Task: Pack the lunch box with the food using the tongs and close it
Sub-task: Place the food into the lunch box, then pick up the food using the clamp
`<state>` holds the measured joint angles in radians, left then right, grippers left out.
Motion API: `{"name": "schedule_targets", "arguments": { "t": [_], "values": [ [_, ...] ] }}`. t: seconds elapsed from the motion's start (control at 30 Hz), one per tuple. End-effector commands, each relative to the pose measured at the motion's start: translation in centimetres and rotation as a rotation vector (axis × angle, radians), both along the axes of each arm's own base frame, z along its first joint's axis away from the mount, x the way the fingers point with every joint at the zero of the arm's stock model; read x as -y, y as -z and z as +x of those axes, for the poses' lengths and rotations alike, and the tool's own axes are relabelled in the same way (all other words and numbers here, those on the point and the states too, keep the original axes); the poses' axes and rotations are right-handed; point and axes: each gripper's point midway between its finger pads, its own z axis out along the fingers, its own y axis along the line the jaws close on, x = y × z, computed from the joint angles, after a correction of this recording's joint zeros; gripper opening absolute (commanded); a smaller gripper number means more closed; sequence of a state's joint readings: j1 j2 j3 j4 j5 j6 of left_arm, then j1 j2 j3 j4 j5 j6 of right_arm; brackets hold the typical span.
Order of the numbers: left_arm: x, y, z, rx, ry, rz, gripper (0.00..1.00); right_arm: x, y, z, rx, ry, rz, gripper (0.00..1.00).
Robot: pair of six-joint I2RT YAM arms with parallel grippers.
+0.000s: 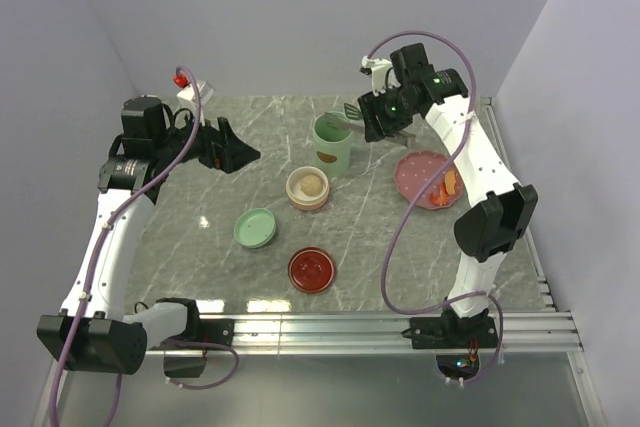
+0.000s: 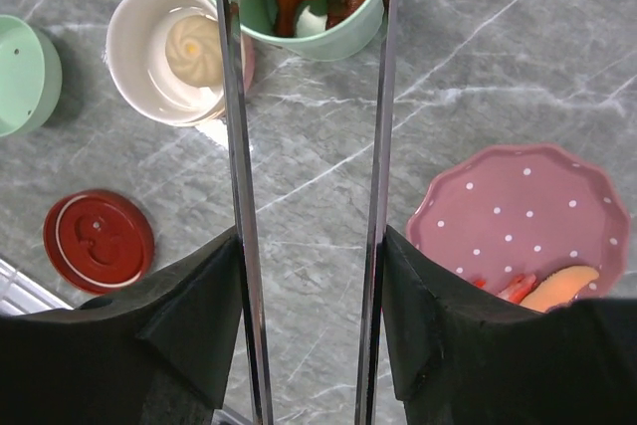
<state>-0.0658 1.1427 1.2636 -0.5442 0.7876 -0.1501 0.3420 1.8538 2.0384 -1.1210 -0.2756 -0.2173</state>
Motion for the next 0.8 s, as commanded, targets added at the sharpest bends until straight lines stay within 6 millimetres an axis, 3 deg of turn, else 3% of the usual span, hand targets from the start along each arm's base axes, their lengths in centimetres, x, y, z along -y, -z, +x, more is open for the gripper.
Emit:
{"name": "schedule_targets", "arguments": {
  "t": [0.0, 0.07, 0.1, 0.17, 0.2, 0.23, 0.3, 0.37, 0.4, 0.47, 0.5, 0.6, 0.7, 0.77],
  "values": [
    [-0.2, -1.4, 0.2, 0.057, 0.003, 0.008, 0.99, -0.1, -4.4, 0.6, 0.131, 0.032, 0.04, 0.6],
    [-0.1, -1.5, 0.2, 0.06, 0.005, 0.008, 0.99, 0.7, -4.7, 0.1, 0.143, 0.051, 0.029, 0.59],
    [-0.1, -1.6, 0.1, 0.063, 0.005, 0.008, 0.99, 1.3, -5.8, -0.6, 0.167, 0.059, 0.035, 0.59],
    [-0.2, -1.7, 0.1, 0.067, 0.004, 0.01, 0.99, 2.8, -5.0, -1.6, 0.134, 0.091, 0.032, 0.57],
    [-0.2, -1.7, 0.1, 0.07, 0.006, 0.01, 0.99, 3.4, -5.8, -2.7, 0.147, 0.094, 0.049, 0.57],
    [-0.1, -1.7, 0.1, 0.068, 0.008, 0.007, 1.0, 4.2, -4.3, -3.4, 0.108, 0.102, 0.031, 0.56],
    [-0.1, -1.8, 0.0, 0.07, 0.011, 0.006, 0.99, 6.7, -4.3, -4.4, 0.111, 0.153, 0.026, 0.55],
    [-0.1, -1.8, -0.1, 0.073, 0.012, 0.008, 0.99, 8.8, -2.6, -5.8, 0.046, 0.179, 0.025, 0.54],
    [-0.1, -1.9, -0.2, 0.076, 0.01, 0.009, 0.99, 11.4, -2.3, -6.0, 0.032, 0.239, 0.025, 0.53],
    [-0.1, -2.0, -0.2, 0.079, 0.01, 0.009, 1.0, 13.7, -0.4, -7.4, -0.03, 0.259, -0.009, 0.52],
    [-0.1, -2.0, -0.2, 0.078, 0.011, 0.007, 0.99, 16.4, 0.6, -8.0, -0.053, 0.33, -0.03, 0.51],
    [0.0, -1.9, -0.2, 0.074, 0.017, 0.001, 0.99, 20.8, 2.4, -9.1, -0.054, 0.413, -0.128, 0.51],
    [0.0, -1.7, -0.3, 0.074, 0.017, -0.003, 0.99, 23.7, 4.0, -9.9, -0.094, 0.467, -0.196, 0.5],
    [0.0, -1.8, -0.2, 0.082, 0.016, -0.003, 1.0, 24.4, 4.8, -9.9, -0.123, 0.477, -0.201, 0.5]
  ]
}}
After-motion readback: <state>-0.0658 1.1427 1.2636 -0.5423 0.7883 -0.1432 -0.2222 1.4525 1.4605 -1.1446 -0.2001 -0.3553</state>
